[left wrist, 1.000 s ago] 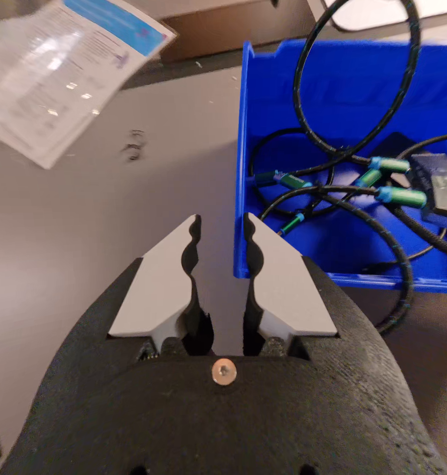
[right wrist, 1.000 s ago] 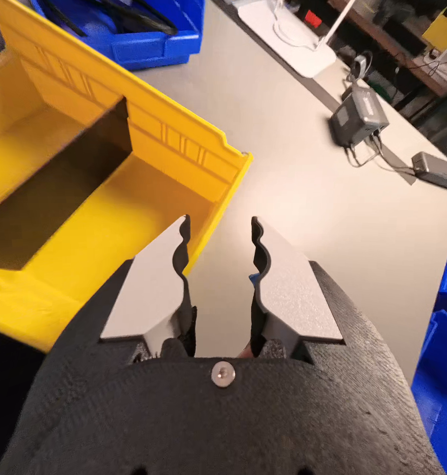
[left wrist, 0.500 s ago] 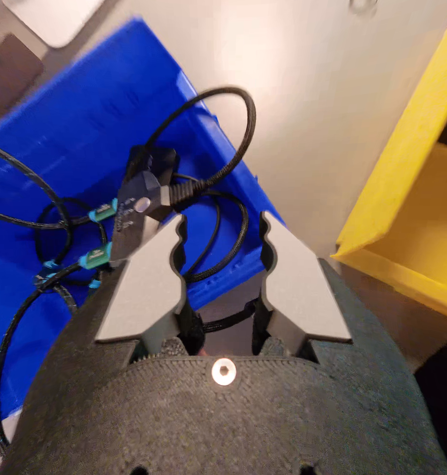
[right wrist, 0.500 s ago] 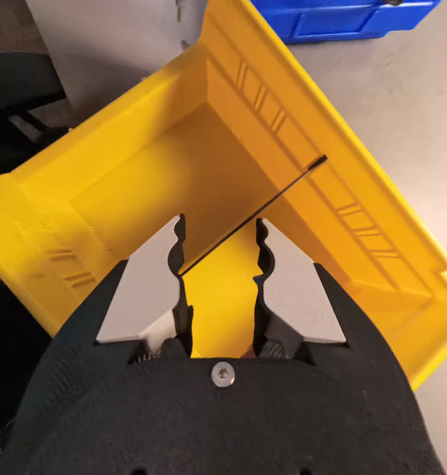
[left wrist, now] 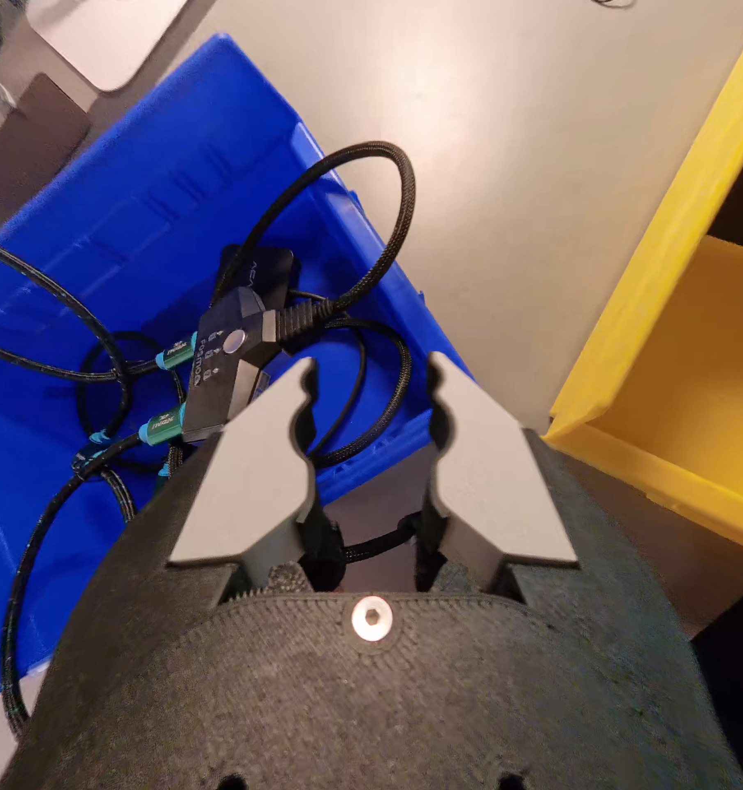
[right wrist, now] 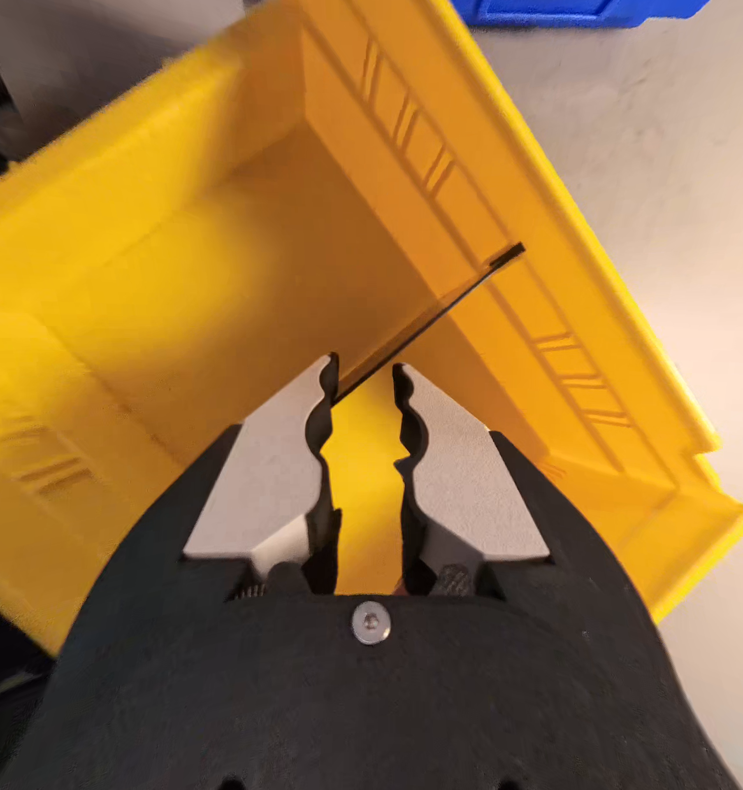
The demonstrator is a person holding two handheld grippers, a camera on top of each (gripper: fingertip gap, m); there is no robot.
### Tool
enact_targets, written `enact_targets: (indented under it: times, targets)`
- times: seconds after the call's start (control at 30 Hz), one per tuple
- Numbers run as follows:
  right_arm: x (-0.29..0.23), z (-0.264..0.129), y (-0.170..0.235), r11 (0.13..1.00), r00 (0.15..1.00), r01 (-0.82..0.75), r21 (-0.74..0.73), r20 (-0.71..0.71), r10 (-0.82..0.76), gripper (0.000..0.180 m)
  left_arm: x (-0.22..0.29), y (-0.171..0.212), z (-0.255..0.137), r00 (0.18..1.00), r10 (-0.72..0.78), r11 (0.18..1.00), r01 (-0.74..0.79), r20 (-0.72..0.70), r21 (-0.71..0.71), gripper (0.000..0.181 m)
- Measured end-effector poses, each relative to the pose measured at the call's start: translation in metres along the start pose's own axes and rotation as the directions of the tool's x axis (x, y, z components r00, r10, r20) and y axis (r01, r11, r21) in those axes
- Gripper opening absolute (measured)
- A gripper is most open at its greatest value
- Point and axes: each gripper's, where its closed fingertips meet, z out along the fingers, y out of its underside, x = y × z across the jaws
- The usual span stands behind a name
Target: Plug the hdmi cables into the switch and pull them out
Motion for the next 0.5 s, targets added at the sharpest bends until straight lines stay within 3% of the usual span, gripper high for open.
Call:
enact_targets:
  times: [0.07,0.17,0.27,0.37,0.43,0.5]
  targets:
    - [0.002,-0.001,0.003,0.999,0.999,0.037,-0.013,-0.002,-0.037,0.023,0.004,0.004,-0.002,0.999,0.034,0.999,-0.034,-0.001,-0.025,0.014]
    - [0.013,-0.005,0.014,0.995,0.997,0.078,-0.062,-0.021,-0.079,0.022,0.0,0.013,-0.005,0.999,0.045,0.998,-0.046,-0.002,-0.031,0.002]
    - [0.034,-0.012,0.035,0.986,0.993,0.088,-0.139,-0.071,-0.098,0.021,-0.003,0.033,-0.016,0.998,0.054,0.994,-0.058,-0.043,-0.09,0.002]
    - [0.058,-0.029,0.057,0.979,0.981,0.047,-0.197,-0.173,-0.082,0.026,-0.042,0.07,-0.033,0.993,0.067,0.97,-0.044,0.093,-0.237,0.023]
    - [0.058,-0.045,0.051,0.993,0.98,0.009,-0.119,-0.196,-0.032,0.033,-0.051,0.08,-0.049,0.993,0.011,0.974,0.016,0.117,-0.228,0.036]
    - [0.041,-0.053,0.028,1.0,0.991,-0.008,0.02,-0.134,0.01,0.038,-0.038,0.066,-0.067,0.998,-0.015,0.992,0.023,0.067,-0.121,0.048]
